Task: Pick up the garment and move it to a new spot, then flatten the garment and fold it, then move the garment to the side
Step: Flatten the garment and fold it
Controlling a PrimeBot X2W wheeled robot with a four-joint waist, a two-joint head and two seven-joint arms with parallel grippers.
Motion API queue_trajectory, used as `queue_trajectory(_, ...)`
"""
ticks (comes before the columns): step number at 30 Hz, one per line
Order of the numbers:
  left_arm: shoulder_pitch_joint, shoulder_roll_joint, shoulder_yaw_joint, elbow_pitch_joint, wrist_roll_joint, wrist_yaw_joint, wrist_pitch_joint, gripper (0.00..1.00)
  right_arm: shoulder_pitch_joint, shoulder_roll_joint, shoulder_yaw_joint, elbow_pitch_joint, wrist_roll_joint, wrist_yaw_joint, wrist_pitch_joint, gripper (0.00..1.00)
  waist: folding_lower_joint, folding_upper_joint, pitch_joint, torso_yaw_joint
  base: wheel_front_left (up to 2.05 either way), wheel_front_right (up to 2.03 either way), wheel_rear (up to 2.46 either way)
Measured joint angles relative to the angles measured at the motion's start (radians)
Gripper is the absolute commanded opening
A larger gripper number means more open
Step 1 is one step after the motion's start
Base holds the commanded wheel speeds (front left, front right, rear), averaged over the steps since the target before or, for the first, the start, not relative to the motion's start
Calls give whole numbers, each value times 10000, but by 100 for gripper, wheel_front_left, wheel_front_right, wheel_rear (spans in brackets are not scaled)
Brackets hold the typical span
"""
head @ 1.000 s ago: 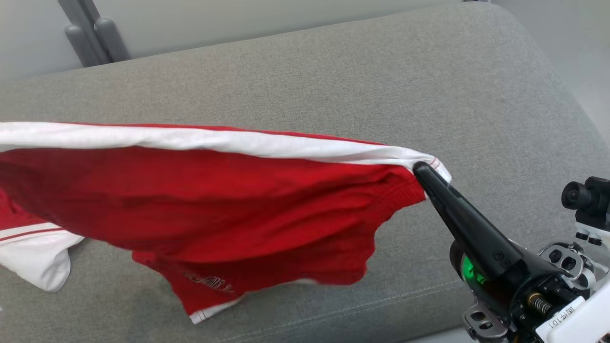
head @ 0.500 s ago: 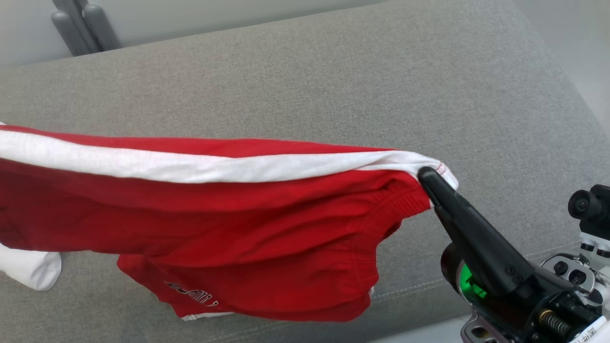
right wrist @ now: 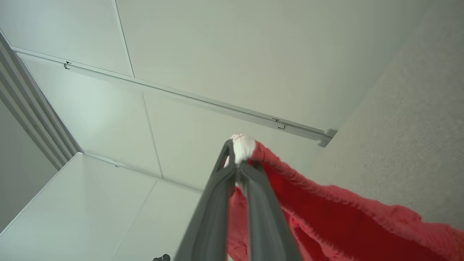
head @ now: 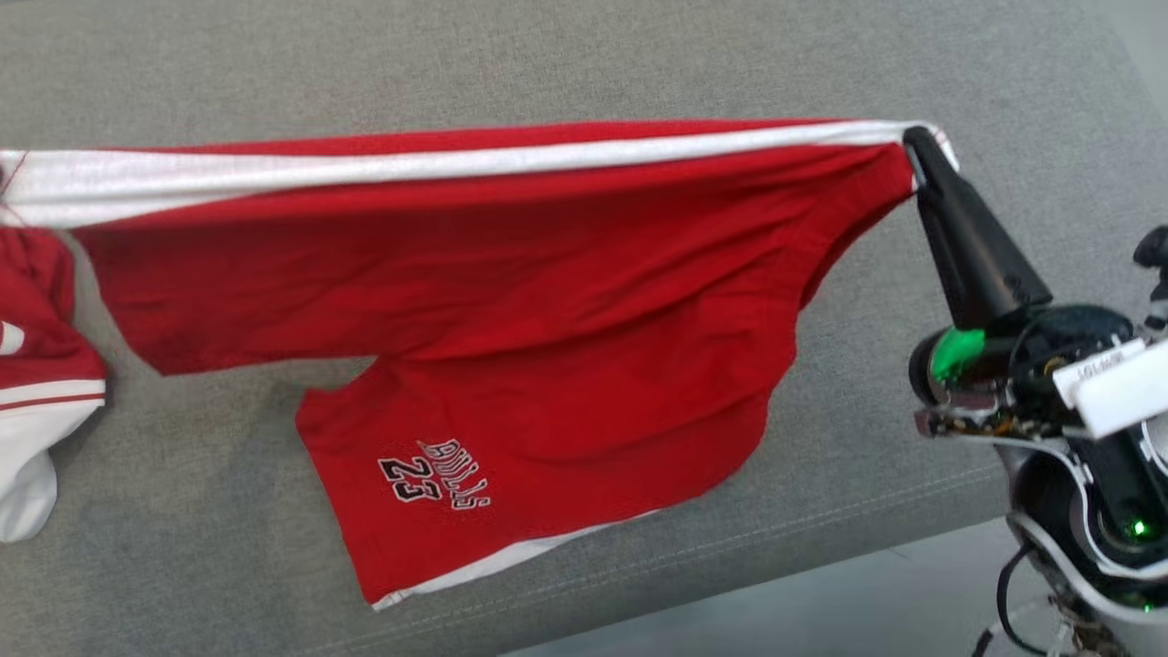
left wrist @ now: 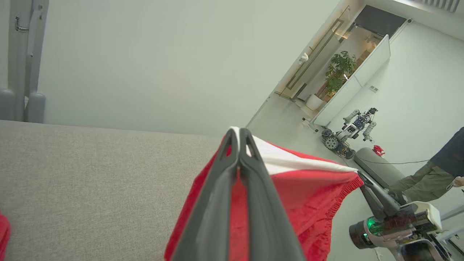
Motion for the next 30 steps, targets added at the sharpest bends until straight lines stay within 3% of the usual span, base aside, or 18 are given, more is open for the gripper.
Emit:
queue_trajectory(4, -1267, 96, -803, 696, -153, -2, 347, 0, -1284, 345, -343, 1283, 69, -10, 0, 0, 0, 0, 542, -6, 0, 0, 0)
queue_trajectory(11, -3469, 25, -2073, 2207, -188, -2, 813, 0, -3248, 928, -36, 3699, -92, -10, -2, 0, 0, 0, 1522, -67, 0, 0, 0)
queue_trajectory(18, -5358, -328, -2750, 3781, 581, -2, 982, 0, -4950, 1739, 380, 5404, -552, -10, -90, 0, 0, 0, 2505, -228, 0, 0, 0)
queue_trajectory(20, -5785, -533, -3018, 4301, 895, -2, 978, 0, -5386, 2021, 412, 5889, -715, -10, -138, 42, 1, 0, 2744, -301, 0, 0, 0)
queue_trajectory(22, -6096, -779, -3342, 4763, 1018, -2, 968, 0, -5646, 2245, 424, 6318, -803, -10, -178, 53, 1, 0, 2931, -393, 0, 0, 0)
queue_trajectory(23, -6226, -872, -3522, 4997, 1112, -2, 968, 3, -5730, 2332, 441, 6512, -817, -10, -192, 67, 1, 0, 2996, -450, 0, 0, 0)
queue_trajectory(24, -6328, -966, -3657, 5216, 1283, -2, 968, 11, -5803, 2424, 456, 6698, -857, -10, -217, 85, 1, 0, 3040, -510, 0, 0, 0)
queue_trajectory(25, -6433, -1070, -3766, 5450, 1432, 0, 966, 36, -5862, 2520, 470, 6865, -876, -10, -261, 100, 1, 0, 3067, -571, 0, 0, 0)
queue_trajectory(30, -6729, -1475, -4207, 6635, 1737, 2, 871, 74, -6020, 2815, 485, 7597, -1120, -12, -309, 100, 1, 0, 3025, -761, 0, 0, 0)
